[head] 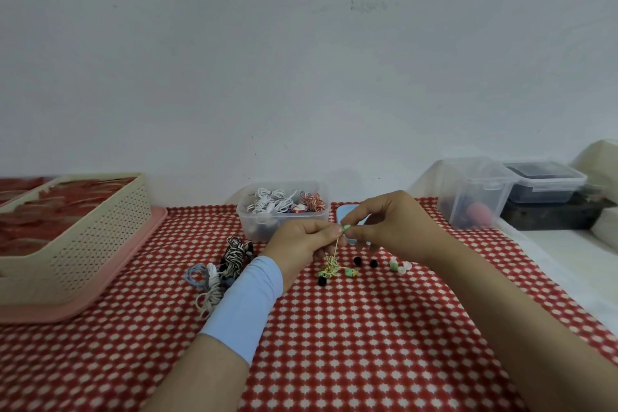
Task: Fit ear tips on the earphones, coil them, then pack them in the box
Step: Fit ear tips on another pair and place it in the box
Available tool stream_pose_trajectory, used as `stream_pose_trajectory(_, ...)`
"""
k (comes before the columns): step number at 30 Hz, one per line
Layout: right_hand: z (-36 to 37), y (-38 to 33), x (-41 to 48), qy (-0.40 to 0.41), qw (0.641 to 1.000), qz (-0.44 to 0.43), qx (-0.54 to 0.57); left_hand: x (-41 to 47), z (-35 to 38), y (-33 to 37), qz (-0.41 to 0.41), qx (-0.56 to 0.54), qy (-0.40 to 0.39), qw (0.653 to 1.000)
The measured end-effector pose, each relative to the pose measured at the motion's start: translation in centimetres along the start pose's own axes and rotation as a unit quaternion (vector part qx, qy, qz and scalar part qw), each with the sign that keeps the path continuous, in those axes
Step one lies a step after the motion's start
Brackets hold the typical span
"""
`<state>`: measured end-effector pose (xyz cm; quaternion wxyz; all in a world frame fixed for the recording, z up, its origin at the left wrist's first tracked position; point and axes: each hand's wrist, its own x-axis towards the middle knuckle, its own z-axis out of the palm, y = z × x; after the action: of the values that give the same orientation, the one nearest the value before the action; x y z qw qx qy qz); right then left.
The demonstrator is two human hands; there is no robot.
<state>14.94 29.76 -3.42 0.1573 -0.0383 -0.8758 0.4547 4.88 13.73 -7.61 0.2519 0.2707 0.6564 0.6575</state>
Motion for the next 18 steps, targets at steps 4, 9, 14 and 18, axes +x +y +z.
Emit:
stream_pose_trajectory(4,-0.04,-0.13,-0.09,-0.002,0.999,0.013,0.037,0.1,0.0,-0.19,-0.003,-0.014,0.003,1.0)
stream_pose_trajectory(9,-0.64,-0.35,-0.37,-0.049,0.982,0.067,0.168,-0.16,-0.32,0.12,0.0,-0.047,-0.009,0.999)
stream_pose_trajectory(14,-0.84,-0.29,-0.38,-0.078,0.955,0.134,0.253,-0.39,-0.33,0.49,0.01,-0.044,-0.037,0.998)
stream_pose_trajectory(18,-0.63,-0.06,-0.17,-0.094,0.935,0.173,0.297,-0.63,-0.2,0.6,0.02,-0.031,-0.059,0.998)
